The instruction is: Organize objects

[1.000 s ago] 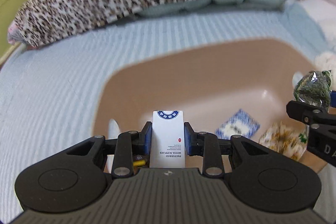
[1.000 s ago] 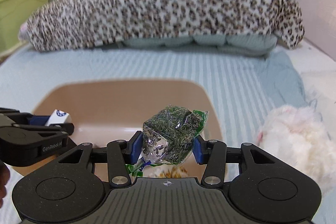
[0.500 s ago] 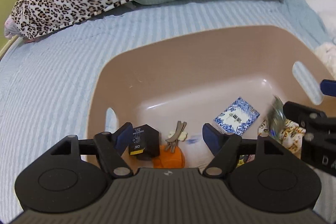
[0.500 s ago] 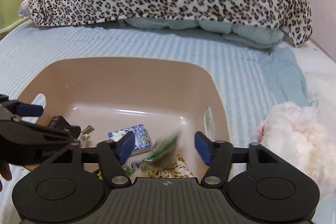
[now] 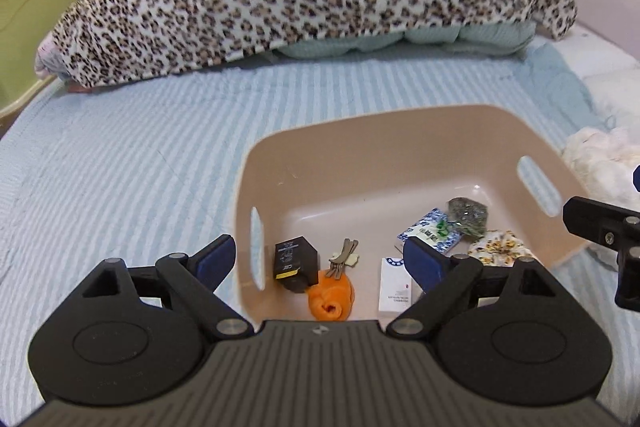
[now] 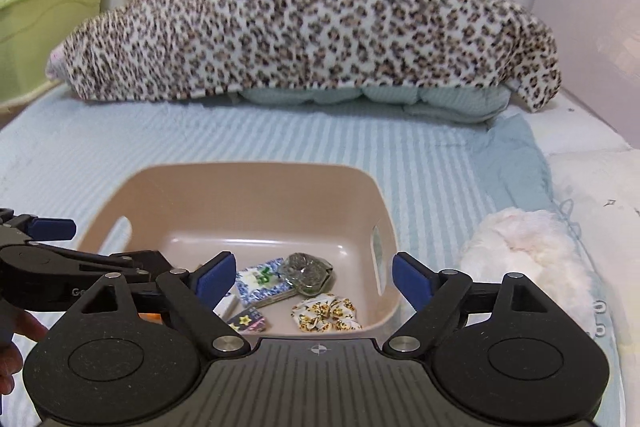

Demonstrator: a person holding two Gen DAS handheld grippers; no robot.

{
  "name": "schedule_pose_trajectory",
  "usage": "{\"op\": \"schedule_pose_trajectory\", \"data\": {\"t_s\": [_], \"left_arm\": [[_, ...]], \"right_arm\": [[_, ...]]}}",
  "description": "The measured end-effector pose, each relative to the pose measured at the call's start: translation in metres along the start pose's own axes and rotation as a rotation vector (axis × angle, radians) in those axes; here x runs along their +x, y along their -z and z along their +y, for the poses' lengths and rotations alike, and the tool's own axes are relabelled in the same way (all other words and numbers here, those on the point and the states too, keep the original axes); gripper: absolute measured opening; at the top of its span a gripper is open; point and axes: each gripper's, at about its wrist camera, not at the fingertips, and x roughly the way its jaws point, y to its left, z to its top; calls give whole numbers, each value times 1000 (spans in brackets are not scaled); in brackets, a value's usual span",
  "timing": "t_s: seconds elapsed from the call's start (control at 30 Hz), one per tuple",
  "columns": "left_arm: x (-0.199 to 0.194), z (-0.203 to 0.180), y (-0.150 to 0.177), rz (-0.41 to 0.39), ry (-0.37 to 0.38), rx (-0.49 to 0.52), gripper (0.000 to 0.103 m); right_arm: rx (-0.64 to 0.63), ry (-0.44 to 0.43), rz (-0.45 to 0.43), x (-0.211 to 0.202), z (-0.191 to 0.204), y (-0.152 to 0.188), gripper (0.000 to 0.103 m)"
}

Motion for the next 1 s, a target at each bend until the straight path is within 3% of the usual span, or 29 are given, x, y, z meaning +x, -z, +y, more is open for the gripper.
{"op": "schedule_pose_trajectory", "data": {"t_s": [0.43,1.0], "left_arm": [[-91,18,49,-121,31,-63,91],[-170,22,127,-131,73,-65,91]], "right_arm": [[77,-48,-73,-86,2,39,88],[73,-90,-71,-159,17,96,89]]}}
